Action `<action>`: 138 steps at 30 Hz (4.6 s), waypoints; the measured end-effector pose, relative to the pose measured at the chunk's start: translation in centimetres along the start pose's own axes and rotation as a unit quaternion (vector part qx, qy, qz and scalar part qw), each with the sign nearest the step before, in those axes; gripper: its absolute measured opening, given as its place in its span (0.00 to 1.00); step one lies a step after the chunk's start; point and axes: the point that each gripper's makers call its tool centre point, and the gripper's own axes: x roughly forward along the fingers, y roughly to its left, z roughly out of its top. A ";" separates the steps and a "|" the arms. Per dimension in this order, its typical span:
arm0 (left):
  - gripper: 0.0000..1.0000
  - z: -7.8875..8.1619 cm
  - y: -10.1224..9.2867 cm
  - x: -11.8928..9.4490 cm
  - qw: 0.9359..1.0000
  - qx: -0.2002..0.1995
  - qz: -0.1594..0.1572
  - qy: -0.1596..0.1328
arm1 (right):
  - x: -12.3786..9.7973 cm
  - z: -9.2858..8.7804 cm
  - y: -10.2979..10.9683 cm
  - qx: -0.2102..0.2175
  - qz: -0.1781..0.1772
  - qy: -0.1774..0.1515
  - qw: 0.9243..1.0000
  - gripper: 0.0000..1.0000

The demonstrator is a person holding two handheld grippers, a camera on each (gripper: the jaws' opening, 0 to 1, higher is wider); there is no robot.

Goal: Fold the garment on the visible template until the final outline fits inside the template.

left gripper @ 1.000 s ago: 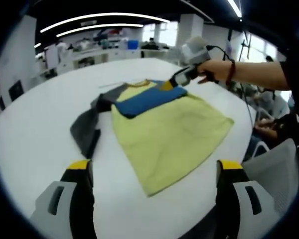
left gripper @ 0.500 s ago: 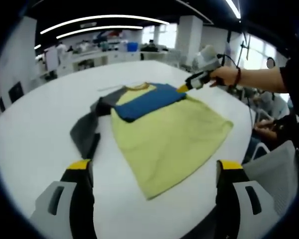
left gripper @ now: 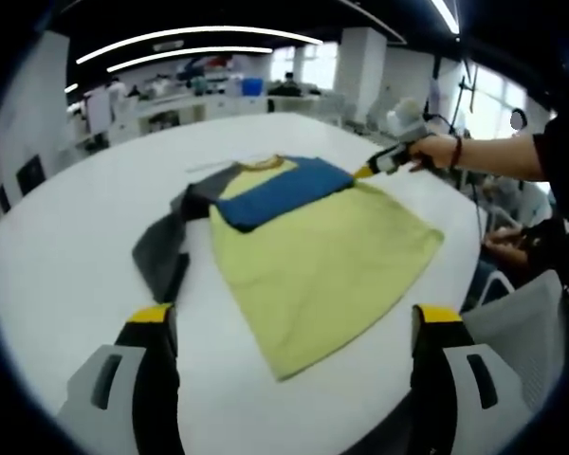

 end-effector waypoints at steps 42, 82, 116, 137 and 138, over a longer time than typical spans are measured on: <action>0.97 -0.7 0.5 0.1 1.000 -0.012 0.012 0.019 | 1.7 -2.4 -1.0 -0.063 -0.011 0.033 0.997 0.00; 0.99 -0.2 0.9 0.3 1.000 -0.009 0.009 0.012 | -1.0 -0.1 0.3 -0.055 0.035 0.007 0.998 0.54; 0.64 0.0 11.6 2.7 0.991 -0.026 0.131 -0.013 | -5.2 -3.7 1.8 -0.001 0.087 -0.002 0.996 0.77; 0.28 -2.3 16.2 5.5 0.984 -0.040 0.173 -0.026 | -10.9 -3.1 5.8 -0.024 0.118 -0.054 0.991 0.88; 0.23 -2.3 16.1 5.6 0.984 -0.048 0.171 -0.029 | -11.0 -3.0 5.8 -0.021 0.117 -0.058 0.991 0.88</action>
